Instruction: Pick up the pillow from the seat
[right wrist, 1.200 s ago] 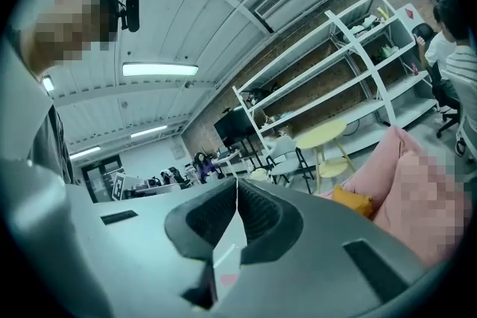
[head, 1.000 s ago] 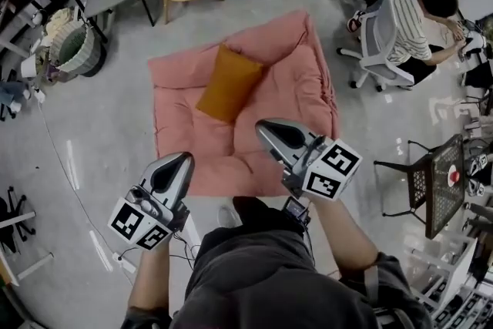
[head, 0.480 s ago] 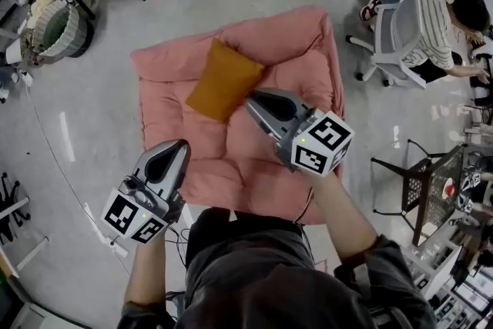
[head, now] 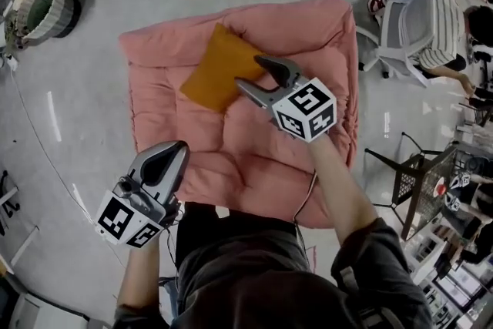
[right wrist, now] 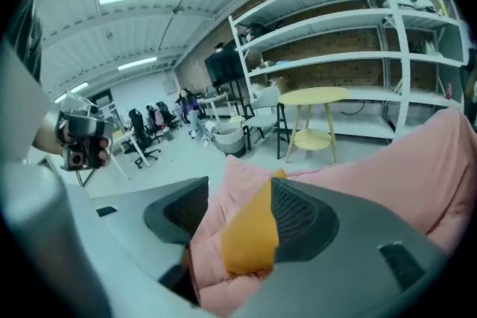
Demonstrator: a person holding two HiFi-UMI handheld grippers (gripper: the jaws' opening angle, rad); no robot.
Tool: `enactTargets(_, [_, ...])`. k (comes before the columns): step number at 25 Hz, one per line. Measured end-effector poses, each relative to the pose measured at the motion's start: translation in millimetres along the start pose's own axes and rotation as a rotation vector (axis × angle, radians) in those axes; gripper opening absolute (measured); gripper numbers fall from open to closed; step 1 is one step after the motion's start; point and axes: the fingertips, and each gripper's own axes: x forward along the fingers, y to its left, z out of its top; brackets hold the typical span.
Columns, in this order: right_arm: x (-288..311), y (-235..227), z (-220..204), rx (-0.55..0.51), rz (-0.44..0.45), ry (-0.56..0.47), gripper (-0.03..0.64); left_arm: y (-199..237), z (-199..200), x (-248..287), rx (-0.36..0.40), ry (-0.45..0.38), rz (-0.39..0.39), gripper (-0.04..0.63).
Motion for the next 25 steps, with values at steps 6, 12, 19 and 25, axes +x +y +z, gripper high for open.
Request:
enactTargets(6, [57.9,-36.3,-33.0,-0.133,-0.054,0.196,0.29,33.1,-12.2,-12.2,-0.045,0.025,0.003,0.011])
enactTargets(12, [104.7,-58.5,-73.4,-0.212,-0.032,0.415,0.348,60.4,-30.2,-24.5,-0.096,0.025,0.021,0.011])
enactTargets(19, [131.1,-76.1,-107.8,-0.155,0.03,0.6,0.364,74.9,-44.8,-36.8,-0.151,0.025,0.037,0.011])
enactTargets(25, [146.5,-76.8,-129.3,-0.035,0.102,0.684,0.365,89.5,-52.9,-50.1,-0.174,0.023,0.049,0.011])
